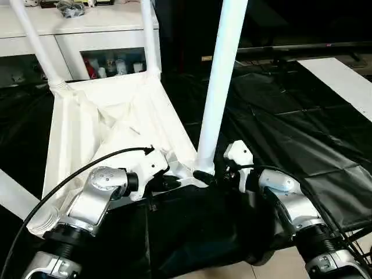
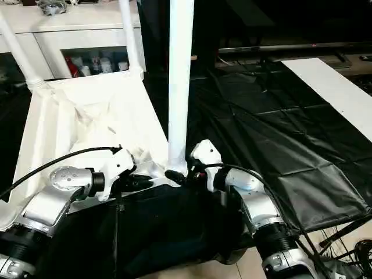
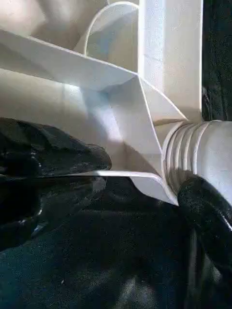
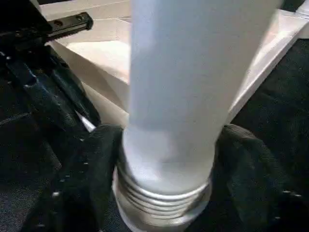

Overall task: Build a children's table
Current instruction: Rotate leg to tighten

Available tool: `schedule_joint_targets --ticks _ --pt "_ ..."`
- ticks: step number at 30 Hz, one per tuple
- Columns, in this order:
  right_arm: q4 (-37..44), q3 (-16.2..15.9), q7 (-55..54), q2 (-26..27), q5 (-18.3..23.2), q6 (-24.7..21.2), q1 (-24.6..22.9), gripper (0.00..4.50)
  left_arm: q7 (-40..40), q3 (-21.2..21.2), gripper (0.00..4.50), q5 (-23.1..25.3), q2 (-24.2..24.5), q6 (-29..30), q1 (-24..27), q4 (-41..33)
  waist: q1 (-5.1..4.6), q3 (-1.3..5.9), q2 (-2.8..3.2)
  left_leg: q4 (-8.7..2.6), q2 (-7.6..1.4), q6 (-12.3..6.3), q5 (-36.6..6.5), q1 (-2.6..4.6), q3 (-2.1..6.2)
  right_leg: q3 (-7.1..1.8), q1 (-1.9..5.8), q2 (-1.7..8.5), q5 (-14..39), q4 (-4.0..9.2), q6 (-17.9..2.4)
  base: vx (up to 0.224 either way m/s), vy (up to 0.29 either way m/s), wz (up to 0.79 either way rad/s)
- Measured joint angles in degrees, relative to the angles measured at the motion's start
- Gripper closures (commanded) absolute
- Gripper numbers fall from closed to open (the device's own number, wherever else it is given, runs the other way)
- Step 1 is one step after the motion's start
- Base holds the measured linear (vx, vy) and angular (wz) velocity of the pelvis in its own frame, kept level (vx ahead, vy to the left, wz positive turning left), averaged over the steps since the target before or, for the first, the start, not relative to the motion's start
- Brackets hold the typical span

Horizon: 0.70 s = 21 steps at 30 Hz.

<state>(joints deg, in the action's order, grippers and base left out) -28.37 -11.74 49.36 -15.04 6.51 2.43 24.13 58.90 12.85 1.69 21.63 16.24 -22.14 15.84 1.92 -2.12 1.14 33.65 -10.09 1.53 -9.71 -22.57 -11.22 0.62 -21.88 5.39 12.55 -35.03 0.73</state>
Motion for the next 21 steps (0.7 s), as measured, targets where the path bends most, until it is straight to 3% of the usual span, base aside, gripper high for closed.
schedule_joint_targets --ticks 12,17,21 --pt "-3.92 0.18 -2.21 1.60 -0.53 2.73 1.20 1.81 -1.24 0.03 4.50 -0.01 -0.25 0.00 -0.50 0.88 -0.24 0.03 -0.21 -0.01 -0.02 0.01 0.00 0.10 0.00 0.01 0.00 0.00 -0.03 -0.05 0.01 0.000 0.000 0.00" --pt "-7.21 2.56 -12.90 6.20 -1.76 2.80 2.06 1.82 -7.62 0.02 4.50 1.86 -4.43 0.59 -3.18 4.65 -0.29 0.03 -0.28 -0.09 -0.02 0.03 0.00 0.30 0.00 -0.01 0.00 0.01 0.09 -0.01 0.20 0.000 0.000 0.00" --pt "-10.87 5.09 -24.80 10.45 -3.55 2.71 3.90 1.83 -15.71 -0.65 4.50 3.30 -10.75 2.48 -6.88 9.51 -0.11 0.04 -0.28 -0.08 0.05 0.03 0.00 0.29 -0.05 -0.12 -0.02 0.05 0.15 0.07 0.31 0.000 0.000 0.00"
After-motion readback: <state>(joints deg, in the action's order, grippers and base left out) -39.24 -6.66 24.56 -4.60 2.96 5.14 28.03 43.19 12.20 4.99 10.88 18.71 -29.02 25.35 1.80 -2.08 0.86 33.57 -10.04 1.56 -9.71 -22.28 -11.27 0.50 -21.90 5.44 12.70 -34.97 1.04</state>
